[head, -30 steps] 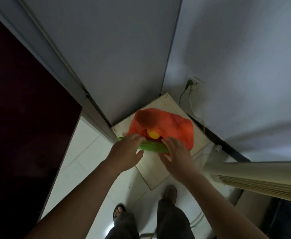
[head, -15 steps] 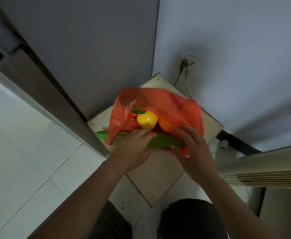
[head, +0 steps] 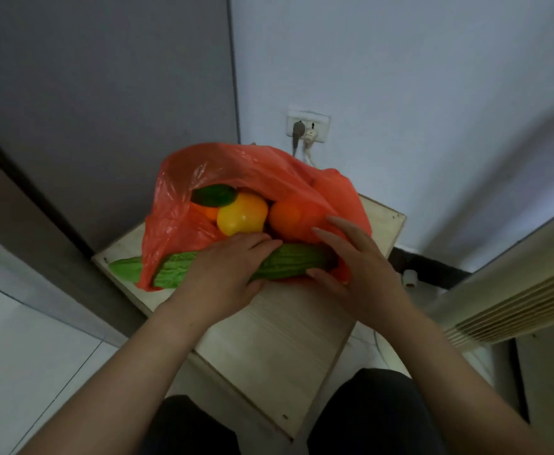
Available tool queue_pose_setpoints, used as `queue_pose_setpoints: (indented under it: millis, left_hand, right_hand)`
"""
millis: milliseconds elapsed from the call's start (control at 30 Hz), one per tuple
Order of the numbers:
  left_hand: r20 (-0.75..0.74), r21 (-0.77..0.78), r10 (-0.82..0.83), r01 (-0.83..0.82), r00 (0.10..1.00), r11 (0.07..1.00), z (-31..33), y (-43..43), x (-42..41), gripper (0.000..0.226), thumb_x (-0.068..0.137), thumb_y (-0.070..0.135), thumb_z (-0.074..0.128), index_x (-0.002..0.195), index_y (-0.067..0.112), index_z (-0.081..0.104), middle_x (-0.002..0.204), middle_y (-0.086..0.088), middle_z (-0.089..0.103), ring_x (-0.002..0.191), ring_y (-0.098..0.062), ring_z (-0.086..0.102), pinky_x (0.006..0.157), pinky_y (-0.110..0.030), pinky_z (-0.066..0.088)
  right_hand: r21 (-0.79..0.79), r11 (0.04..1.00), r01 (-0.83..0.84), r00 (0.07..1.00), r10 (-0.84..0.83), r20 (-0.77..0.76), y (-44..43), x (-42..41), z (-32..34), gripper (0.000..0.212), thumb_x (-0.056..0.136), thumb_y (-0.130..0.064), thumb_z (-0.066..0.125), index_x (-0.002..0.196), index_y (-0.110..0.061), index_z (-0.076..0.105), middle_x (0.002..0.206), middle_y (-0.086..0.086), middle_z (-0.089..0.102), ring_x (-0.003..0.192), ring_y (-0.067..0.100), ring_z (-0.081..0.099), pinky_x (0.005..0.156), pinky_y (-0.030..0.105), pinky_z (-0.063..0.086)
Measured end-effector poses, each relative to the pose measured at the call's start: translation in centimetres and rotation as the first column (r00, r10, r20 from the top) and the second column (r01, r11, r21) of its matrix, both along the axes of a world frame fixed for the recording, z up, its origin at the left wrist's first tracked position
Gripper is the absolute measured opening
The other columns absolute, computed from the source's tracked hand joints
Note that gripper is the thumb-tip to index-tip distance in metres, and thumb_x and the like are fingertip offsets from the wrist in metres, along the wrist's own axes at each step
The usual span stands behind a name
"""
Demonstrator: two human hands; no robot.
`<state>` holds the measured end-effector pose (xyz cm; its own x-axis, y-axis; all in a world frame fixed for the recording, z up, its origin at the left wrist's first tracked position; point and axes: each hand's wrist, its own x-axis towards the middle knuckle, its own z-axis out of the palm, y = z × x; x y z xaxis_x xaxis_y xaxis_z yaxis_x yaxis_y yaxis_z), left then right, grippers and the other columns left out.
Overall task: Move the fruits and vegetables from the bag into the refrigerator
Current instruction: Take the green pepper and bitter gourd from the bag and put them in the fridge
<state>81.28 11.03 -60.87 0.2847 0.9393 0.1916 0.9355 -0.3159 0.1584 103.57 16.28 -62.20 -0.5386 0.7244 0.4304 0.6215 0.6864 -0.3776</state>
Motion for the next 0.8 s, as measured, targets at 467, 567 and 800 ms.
queue_pose_setpoints:
  millis: [467, 567, 800]
  left_hand:
    - [0.123, 0.018, -0.003, 0.0, 0.992, 1.0, 3.1, -1.5, -4.9, 0.061, 0.077, 0.038, 0.059, 0.135, 0.028, 0.045, 0.131, 0.007, 0.053, 0.114, -0.012, 0.049, 0.087, -0.021, 0.036]
    - [0.146, -0.016, 0.002, 0.0, 0.989, 1.0, 2.7, -1.7, -4.6, 0.061, 0.078, 0.041, 0.058, 0.136, 0.028, 0.044, 0.132, 0.009, 0.051, 0.116, -0.005, 0.044, 0.091, -0.016, 0.031]
    - [0.104, -0.079, 0.001, 0.007, 0.995, 0.997, 1.3, -0.2, -0.2, 0.075, 0.077, 0.037, 0.066, 0.143, 0.033, 0.03, 0.146, 0.009, 0.035, 0.131, -0.012, 0.035, 0.099, -0.022, 0.031]
  right_hand:
    - [-0.094, 0.992, 0.084, 0.996, -0.087, -0.031, 2.5, 2.2, 1.3, 0.069, 0.072, -0.034, 0.077, 0.134, -0.024, 0.048, 0.144, -0.004, 0.039, 0.127, 0.017, 0.042, 0.098, 0.034, 0.042]
    - [-0.102, 0.993, 0.065, 0.997, -0.069, -0.039, 2.5, 2.5, 1.8, 0.069, 0.071, -0.033, 0.078, 0.132, -0.022, 0.05, 0.142, -0.001, 0.042, 0.123, 0.02, 0.047, 0.094, 0.035, 0.045]
    - [-0.185, 0.979, 0.086, 0.996, -0.091, -0.019, 1.9, 3.3, 0.7, 0.069, 0.072, -0.025, 0.078, 0.134, -0.029, 0.046, 0.143, -0.005, 0.038, 0.125, 0.018, 0.044, 0.097, 0.031, 0.041]
